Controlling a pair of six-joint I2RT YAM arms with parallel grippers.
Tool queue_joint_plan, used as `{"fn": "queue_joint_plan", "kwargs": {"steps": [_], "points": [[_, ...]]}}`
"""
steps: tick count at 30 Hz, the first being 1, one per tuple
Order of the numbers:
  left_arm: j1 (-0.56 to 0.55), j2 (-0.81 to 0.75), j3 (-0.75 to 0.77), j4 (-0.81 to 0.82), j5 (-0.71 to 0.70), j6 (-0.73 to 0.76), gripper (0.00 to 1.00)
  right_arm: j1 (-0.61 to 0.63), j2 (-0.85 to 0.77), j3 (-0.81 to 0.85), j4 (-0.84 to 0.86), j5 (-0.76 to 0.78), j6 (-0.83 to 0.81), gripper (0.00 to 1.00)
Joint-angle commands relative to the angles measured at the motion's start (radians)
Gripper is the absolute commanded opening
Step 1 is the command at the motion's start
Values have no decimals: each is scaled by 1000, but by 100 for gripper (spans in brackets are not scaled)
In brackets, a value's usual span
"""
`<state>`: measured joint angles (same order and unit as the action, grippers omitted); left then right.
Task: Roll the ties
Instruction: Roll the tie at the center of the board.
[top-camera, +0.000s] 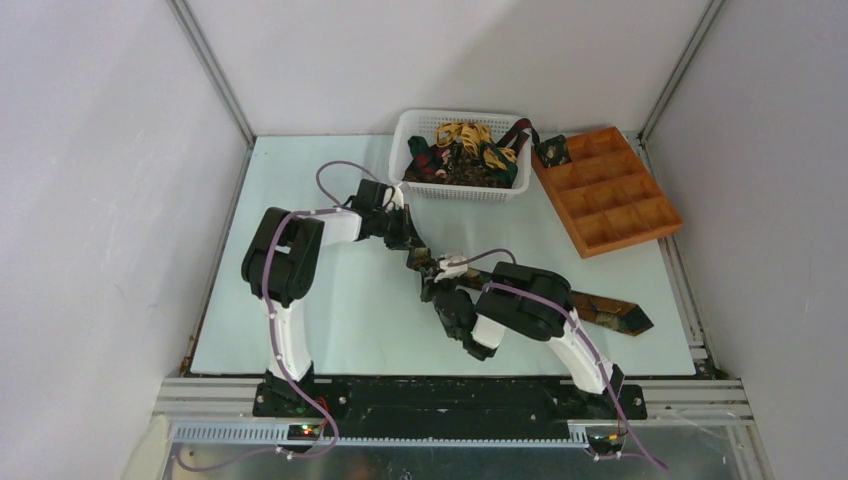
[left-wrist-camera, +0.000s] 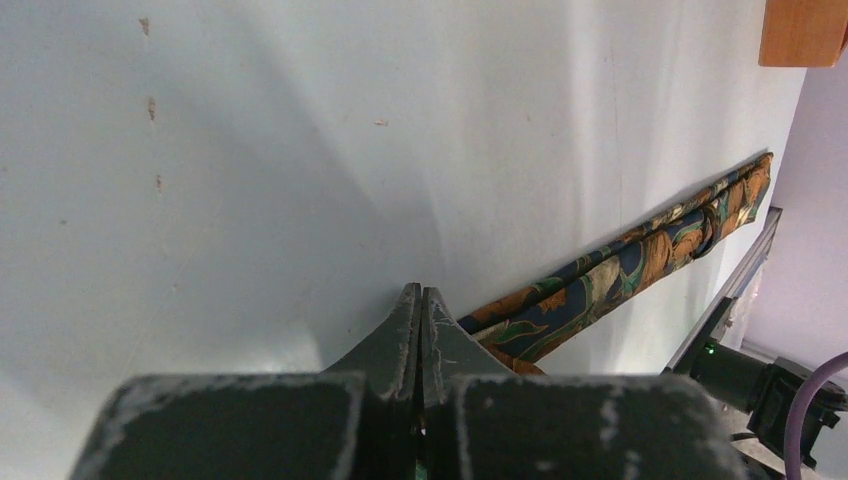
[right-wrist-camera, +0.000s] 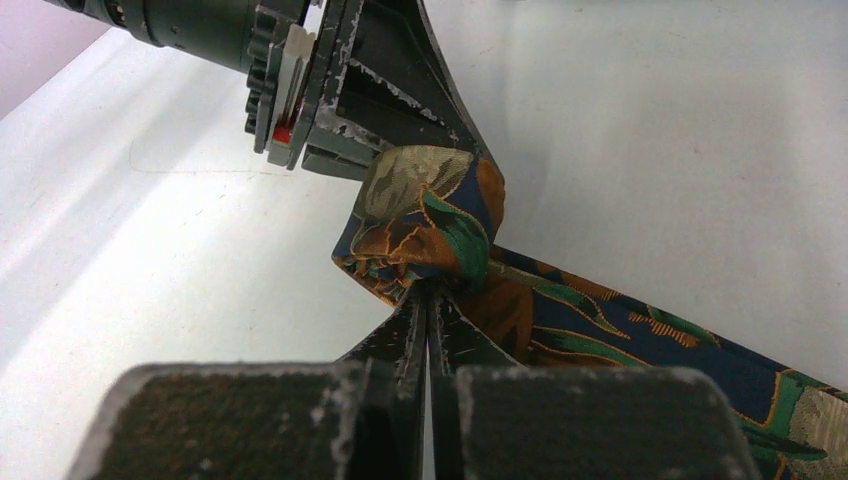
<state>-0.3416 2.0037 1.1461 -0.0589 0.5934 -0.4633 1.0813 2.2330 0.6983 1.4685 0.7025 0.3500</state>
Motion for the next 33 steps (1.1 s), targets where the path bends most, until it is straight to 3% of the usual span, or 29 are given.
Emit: {"fn": "queue_joint_plan", "kwargs": {"steps": [1, 33], "points": [[5, -5, 21, -49, 5, 51, 0, -14, -25, 2, 47, -6, -16, 0], [5, -4, 32, -68, 52, 77, 0, -31, 35, 75, 49, -17, -69, 0]]}}
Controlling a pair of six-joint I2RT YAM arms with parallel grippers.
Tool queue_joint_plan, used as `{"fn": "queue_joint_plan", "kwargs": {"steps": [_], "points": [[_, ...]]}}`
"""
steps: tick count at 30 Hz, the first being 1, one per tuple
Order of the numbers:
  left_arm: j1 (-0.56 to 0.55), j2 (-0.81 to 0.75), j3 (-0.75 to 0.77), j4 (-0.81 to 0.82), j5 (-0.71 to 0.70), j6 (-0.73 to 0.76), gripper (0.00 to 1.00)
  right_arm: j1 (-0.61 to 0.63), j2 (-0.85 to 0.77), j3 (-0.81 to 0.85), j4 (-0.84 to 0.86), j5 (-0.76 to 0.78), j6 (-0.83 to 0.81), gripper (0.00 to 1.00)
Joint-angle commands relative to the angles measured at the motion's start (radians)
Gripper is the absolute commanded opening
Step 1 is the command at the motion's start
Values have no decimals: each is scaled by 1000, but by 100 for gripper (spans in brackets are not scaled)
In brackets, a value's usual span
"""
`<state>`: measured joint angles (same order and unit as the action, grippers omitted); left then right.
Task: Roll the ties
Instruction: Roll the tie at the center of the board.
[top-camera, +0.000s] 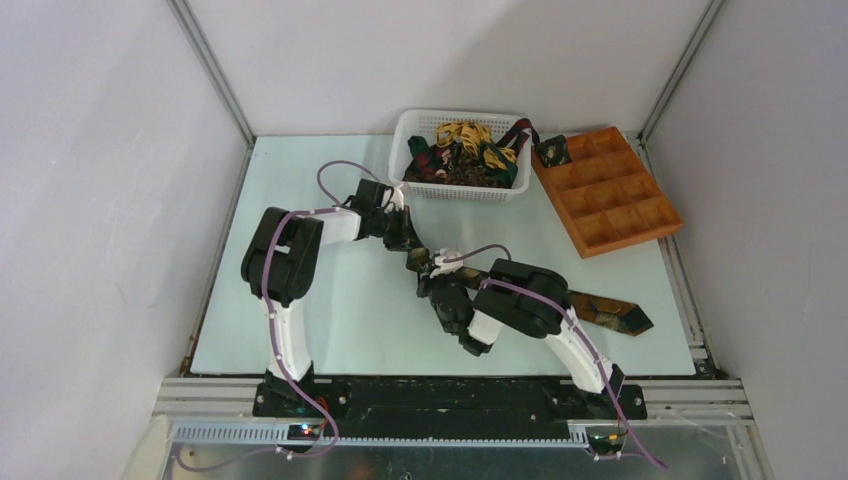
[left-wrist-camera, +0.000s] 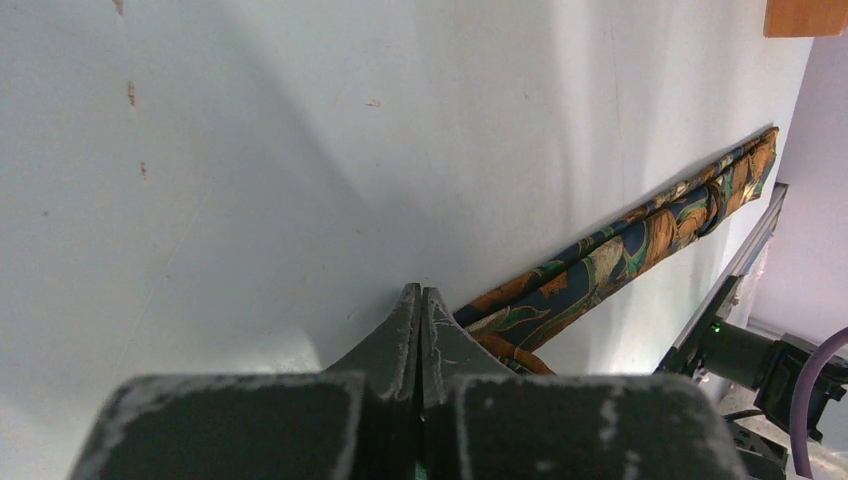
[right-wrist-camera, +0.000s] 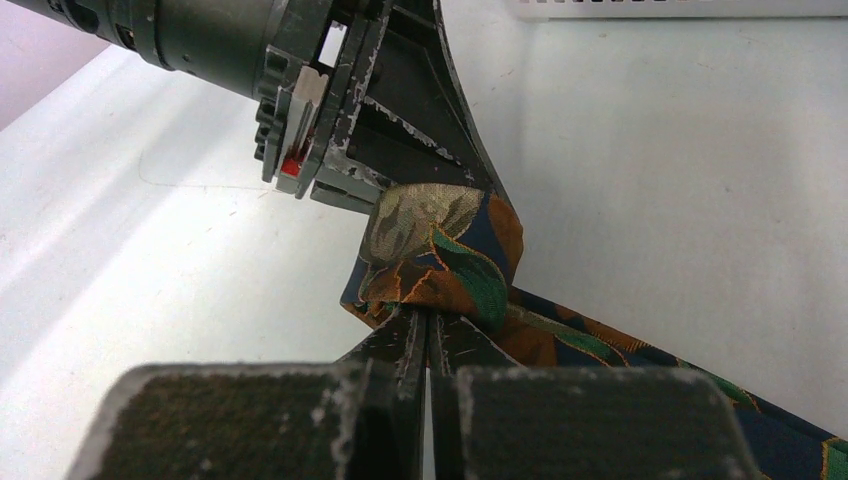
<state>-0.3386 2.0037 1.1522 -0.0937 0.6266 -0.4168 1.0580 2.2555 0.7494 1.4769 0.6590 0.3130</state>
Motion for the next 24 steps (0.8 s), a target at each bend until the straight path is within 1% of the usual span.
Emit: {"fn": "queue_joint_plan", "kwargs": {"steps": [1, 6, 16, 19, 20, 22, 24], "points": [[2, -4, 25, -35, 19, 31, 0, -5, 12, 22, 40, 28, -36, 0], [3, -2, 25, -29, 21, 26, 0, 22, -31, -10, 41, 35, -40, 0], [2, -12, 23, -26, 19, 23, 0, 71, -135, -154, 41, 31, 4, 0], [3, -11, 27, -26, 16, 20, 0, 100, -204, -191, 39, 39, -6, 0], [3, -11, 29, -26, 14, 20, 0, 111, -222, -215, 39, 50, -12, 1], [2, -11, 34, -23, 8, 12, 0, 121, -309, -257, 35, 65, -13, 3], [3, -10, 39, -25, -1, 8, 1, 124, -385, -295, 5, 75, 6, 10]]}}
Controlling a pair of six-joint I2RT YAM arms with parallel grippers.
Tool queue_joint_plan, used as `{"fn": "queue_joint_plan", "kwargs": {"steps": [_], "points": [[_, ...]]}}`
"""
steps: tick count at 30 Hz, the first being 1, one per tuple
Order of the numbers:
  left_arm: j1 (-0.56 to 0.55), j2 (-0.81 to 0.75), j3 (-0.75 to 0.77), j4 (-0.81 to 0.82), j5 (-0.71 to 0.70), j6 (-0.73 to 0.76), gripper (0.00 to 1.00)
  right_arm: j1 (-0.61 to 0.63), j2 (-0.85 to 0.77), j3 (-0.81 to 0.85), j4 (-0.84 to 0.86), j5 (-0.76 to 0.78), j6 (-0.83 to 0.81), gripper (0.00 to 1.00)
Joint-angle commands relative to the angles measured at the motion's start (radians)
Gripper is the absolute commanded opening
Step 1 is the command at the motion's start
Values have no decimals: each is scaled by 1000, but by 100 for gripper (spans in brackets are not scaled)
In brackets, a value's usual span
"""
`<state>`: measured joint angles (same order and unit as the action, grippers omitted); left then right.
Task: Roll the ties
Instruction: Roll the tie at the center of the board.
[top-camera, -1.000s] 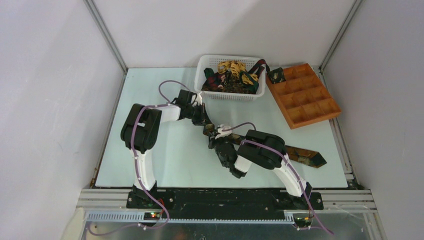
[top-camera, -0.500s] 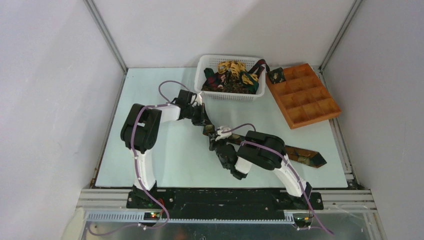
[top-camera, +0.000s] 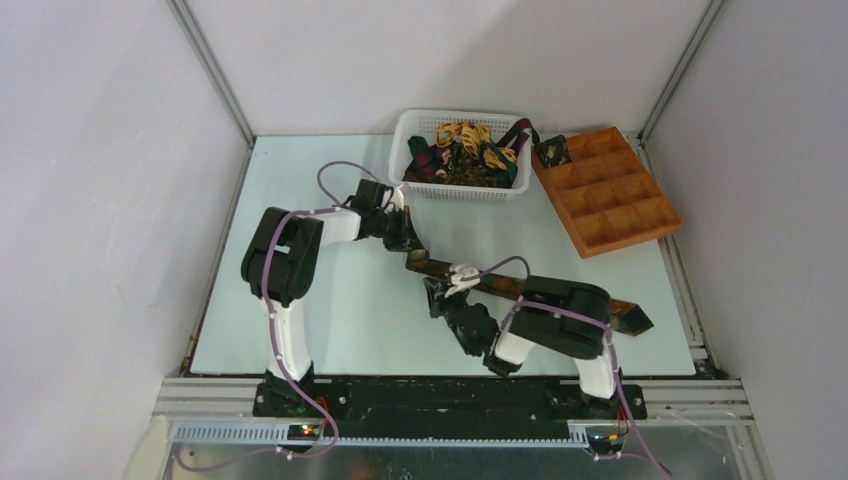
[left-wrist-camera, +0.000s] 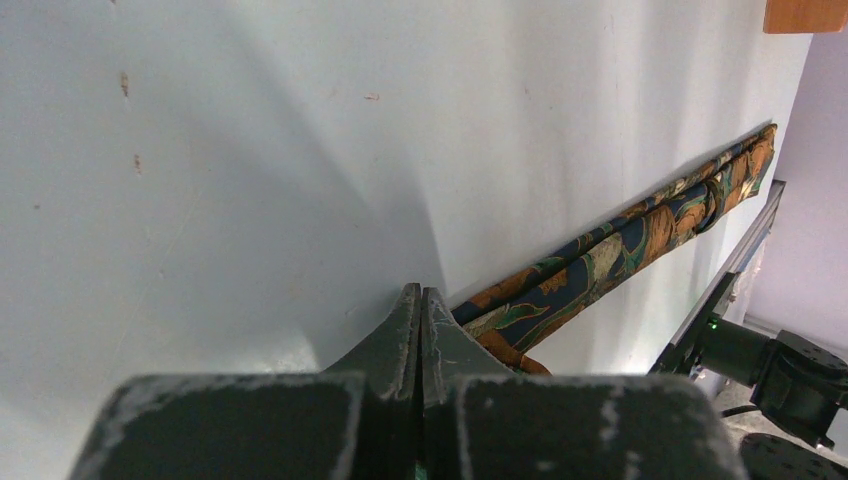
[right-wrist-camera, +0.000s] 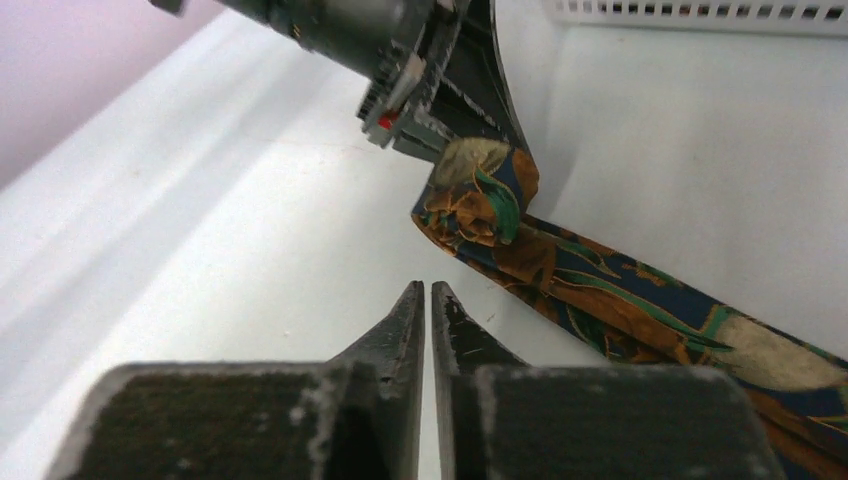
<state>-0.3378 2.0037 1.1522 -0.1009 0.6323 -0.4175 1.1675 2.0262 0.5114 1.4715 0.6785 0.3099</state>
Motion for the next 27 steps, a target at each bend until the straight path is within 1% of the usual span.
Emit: {"fn": "queue_joint_plan", "kwargs": {"steps": [1, 2, 3, 4, 5, 6, 7, 8, 9, 10, 12, 15, 17, 21, 27], "points": [[2, -9, 41, -19, -11, 7, 2, 14, -184, -67, -49, 61, 18, 19], [2, -7, 43, -20, -14, 7, 3, 9, -246, -66, -100, 69, 45, 23], [1, -7, 45, -22, -16, 7, 3, 2, -276, -57, -221, 55, 66, 31], [1, -5, 48, -22, -18, 6, 3, -17, -333, -49, -347, 39, 115, 34], [1, -3, 49, -24, -18, 6, 3, -30, -359, -29, -417, -2, 144, 38], [1, -1, 50, -24, -19, 7, 3, -60, -409, -19, -554, -21, 212, 40], [2, 0, 50, -24, -16, 9, 3, -75, -429, 9, -619, -69, 244, 43], [1, -1, 50, -26, -18, 10, 3, -109, -464, 27, -750, -95, 302, 44], [1, -1, 49, -25, -19, 13, 3, -145, -477, 71, -814, -141, 327, 50], [1, 0, 49, -24, -20, 14, 3, -163, -492, 93, -941, -166, 380, 52], [1, 0, 50, -26, -20, 15, 2, -210, -499, 158, -1073, -242, 431, 57], [1, 1, 53, -26, -20, 17, 2, -260, -495, 220, -1151, -339, 462, 66], [1, 3, 55, -24, -20, 17, 1, -287, -474, 257, -1192, -394, 478, 70], [2, 10, 58, -25, -18, 19, 1, -341, -436, 298, -1205, -532, 526, 72], [1, 18, 58, -23, -16, 18, 0, -359, -368, 374, -1222, -630, 508, 72]]}}
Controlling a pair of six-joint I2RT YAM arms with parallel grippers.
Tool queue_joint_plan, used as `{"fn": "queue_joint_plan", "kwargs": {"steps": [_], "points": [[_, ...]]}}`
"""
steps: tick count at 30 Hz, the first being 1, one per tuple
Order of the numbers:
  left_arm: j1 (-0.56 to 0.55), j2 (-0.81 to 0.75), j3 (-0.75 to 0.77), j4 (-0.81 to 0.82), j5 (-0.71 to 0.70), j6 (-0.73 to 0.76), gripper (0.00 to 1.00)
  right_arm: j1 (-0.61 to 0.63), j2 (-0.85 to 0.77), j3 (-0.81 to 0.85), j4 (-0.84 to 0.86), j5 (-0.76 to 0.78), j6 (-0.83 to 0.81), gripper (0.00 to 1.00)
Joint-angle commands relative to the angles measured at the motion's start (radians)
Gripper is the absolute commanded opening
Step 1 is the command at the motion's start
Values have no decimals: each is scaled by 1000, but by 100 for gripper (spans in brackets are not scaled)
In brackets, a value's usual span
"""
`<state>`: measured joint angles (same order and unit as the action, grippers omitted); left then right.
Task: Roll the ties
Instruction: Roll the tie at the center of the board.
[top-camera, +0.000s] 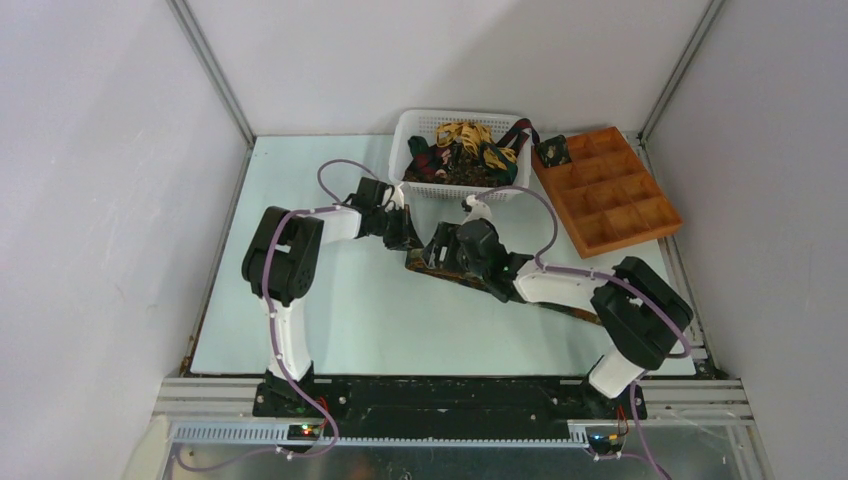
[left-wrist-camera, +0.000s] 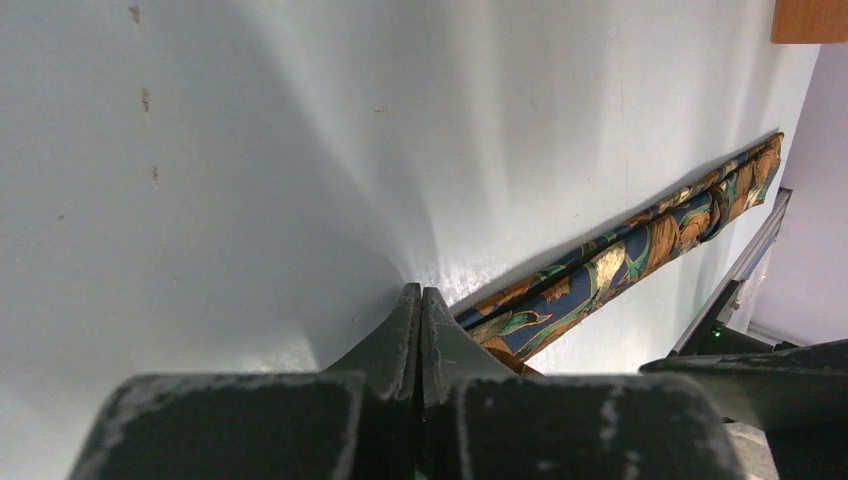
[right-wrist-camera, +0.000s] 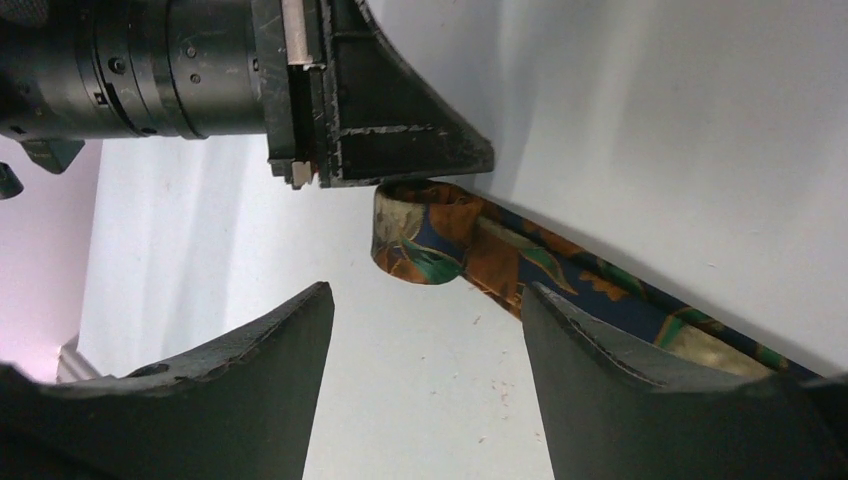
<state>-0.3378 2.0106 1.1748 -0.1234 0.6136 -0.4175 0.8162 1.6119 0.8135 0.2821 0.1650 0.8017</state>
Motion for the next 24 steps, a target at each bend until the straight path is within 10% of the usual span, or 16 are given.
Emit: {"fn": "queue_joint_plan", "kwargs": {"steps": [1, 24], "points": [[2, 12, 35, -1, 3, 17, 0, -14, 67, 90, -35, -141, 16, 70], [1, 14, 28, 10, 9, 17, 0, -44, 241, 188, -6, -168, -24, 57]]}}
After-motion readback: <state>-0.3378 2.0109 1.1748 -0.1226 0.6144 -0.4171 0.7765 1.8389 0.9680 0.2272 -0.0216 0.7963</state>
